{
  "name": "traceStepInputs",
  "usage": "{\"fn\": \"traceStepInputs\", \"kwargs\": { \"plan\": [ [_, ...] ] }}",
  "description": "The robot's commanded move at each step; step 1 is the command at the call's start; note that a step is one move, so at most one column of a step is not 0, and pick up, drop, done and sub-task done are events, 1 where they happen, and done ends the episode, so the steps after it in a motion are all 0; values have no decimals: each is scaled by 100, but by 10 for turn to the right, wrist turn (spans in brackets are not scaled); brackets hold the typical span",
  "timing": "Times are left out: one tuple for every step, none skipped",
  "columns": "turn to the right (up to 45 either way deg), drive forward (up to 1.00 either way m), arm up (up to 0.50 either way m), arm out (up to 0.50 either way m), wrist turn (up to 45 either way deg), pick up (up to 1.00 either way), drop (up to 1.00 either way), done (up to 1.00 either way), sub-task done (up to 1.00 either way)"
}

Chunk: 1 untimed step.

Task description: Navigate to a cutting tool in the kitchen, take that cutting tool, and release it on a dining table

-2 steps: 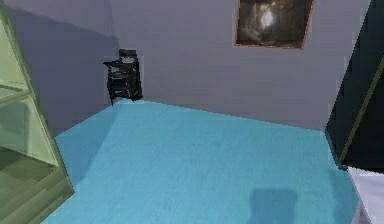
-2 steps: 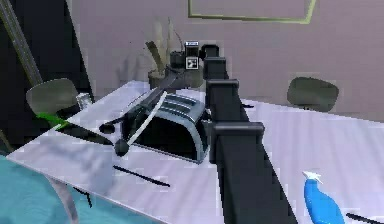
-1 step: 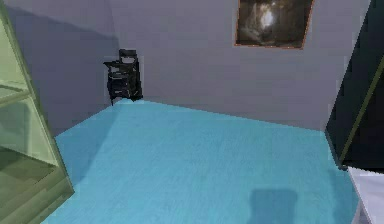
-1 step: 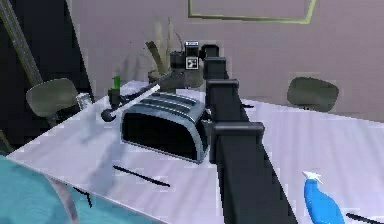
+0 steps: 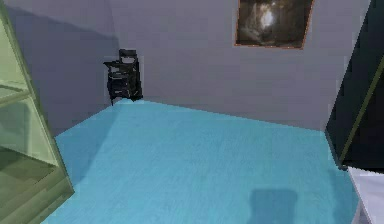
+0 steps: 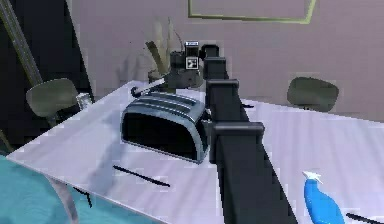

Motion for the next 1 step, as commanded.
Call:
{"fn": "traceStepInputs", "kwargs": {
  "plan": [
    [0, 0, 0, 0, 450, 0, 0, 0, 0]
  ]
}}
